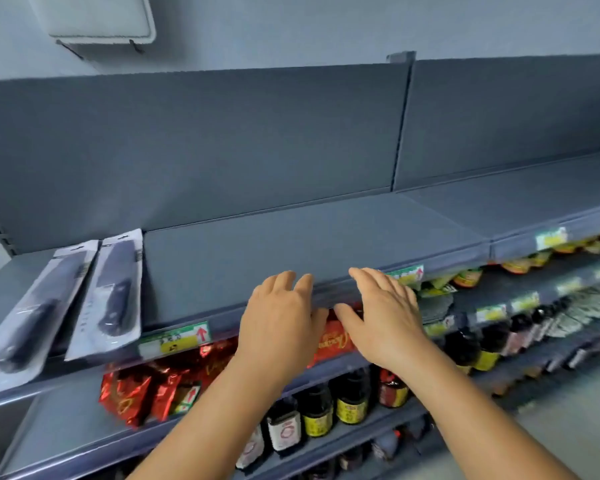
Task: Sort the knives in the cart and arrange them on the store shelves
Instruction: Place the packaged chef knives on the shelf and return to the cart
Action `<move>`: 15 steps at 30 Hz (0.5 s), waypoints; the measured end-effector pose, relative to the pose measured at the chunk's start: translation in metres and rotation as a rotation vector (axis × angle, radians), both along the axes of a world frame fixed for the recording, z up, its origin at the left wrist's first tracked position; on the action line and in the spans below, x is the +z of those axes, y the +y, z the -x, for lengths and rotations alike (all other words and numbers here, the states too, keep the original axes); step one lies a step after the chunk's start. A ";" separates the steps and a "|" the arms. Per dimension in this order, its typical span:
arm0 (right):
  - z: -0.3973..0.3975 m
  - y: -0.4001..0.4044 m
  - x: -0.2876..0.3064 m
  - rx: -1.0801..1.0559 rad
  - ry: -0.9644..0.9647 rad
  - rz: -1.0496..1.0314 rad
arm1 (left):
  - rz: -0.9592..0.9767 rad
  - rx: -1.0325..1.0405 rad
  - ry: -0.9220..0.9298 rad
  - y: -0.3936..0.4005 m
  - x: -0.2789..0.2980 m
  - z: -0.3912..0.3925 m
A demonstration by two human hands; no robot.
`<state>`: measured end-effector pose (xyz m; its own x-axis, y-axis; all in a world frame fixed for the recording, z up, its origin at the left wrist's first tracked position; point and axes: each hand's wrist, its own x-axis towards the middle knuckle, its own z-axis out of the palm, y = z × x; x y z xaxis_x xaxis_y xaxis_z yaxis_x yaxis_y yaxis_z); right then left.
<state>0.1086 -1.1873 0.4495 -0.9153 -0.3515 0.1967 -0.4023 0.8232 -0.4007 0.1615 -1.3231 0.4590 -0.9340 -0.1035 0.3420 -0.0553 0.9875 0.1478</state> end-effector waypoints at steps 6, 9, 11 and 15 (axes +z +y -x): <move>-0.012 0.129 -0.039 -0.181 -0.101 0.023 | -0.097 -0.221 -0.058 0.116 -0.039 0.010; -0.023 0.194 -0.064 -0.263 -0.164 0.037 | -0.111 -0.284 -0.130 0.176 -0.061 0.011; -0.033 0.238 -0.082 -0.317 -0.198 0.018 | -0.115 -0.313 -0.181 0.215 -0.076 0.010; -0.063 0.331 -0.117 -0.434 -0.285 -0.017 | -0.112 -0.381 -0.303 0.304 -0.109 -0.001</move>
<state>0.1717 -0.8560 0.3326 -0.9939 0.0712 -0.0843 0.1008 0.8973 -0.4298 0.1624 -1.0192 0.3501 -0.9681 0.2441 0.0558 0.2498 0.9248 0.2870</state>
